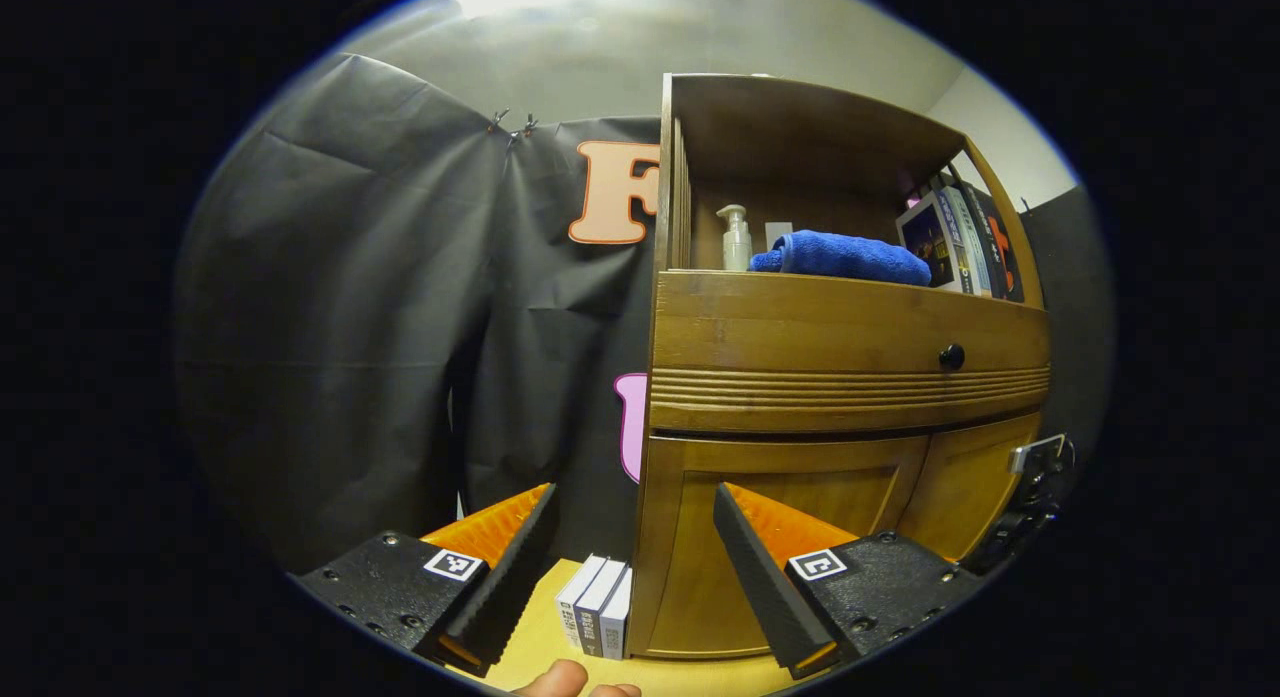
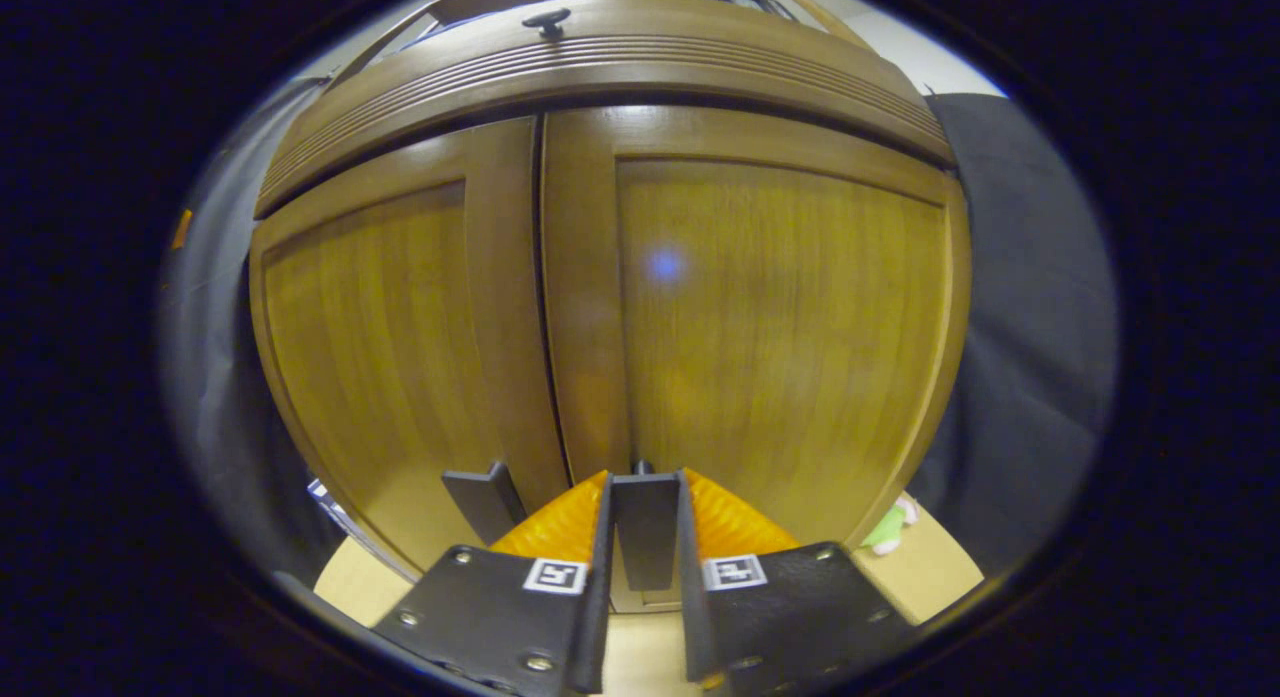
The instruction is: Open the right door of the double-door shoe cabinet with the right hand, and open the left door with the left hand.
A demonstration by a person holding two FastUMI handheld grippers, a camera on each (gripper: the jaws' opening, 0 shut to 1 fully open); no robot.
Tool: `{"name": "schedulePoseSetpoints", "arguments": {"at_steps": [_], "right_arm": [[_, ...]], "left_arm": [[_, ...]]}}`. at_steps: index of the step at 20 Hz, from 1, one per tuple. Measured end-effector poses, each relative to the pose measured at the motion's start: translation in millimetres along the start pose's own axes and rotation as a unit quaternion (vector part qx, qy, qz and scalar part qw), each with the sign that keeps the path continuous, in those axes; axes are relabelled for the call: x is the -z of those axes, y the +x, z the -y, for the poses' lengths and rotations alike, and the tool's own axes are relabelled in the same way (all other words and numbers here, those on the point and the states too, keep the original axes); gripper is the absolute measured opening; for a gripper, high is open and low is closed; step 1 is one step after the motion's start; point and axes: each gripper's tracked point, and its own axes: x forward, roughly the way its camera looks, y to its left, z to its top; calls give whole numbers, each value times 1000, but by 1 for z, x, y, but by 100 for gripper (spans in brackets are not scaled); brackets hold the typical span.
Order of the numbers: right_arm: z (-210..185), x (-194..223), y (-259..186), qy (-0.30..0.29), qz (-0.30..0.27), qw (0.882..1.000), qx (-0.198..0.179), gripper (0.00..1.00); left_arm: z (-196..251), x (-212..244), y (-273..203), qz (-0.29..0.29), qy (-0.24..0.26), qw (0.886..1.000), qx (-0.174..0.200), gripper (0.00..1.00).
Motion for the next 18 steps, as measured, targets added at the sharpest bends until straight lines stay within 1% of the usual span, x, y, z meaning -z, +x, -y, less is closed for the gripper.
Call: {"name": "schedulePoseSetpoints", "arguments": {"at_steps": [5, 6, 7, 9, 10, 14, 18], "right_arm": [[5, 0, -12, 10, 14, 1000, 20, 26], [5, 0, -14, 13, 15, 1000, 23, 29], [7, 0, -17, 17, 16, 999, 24, 26], [10, 1, -22, 22, 19, 999, 29, 26], [10, 2, -24, 20, 21, 999, 32, 26], [12, 1, -29, 23, 21, 999, 30, 26], [13, -5, -34, 25, 22, 999, 27, 26]], "left_arm": [[-12, -4, -9, 3, 8, 1000, -16, 96], [-13, -6, -11, 3, 9, 1000, -18, 96], [-14, -7, -14, 4, 11, 1000, -20, 96], [-16, -9, -17, 6, 12, 1000, -25, 96], [-16, -10, -18, 7, 12, 1000, -25, 92], [-11, -11, -22, 6, 13, 1000, -22, 92], [3, -8, -24, 2, 10, 1000, -8, 92]]}}
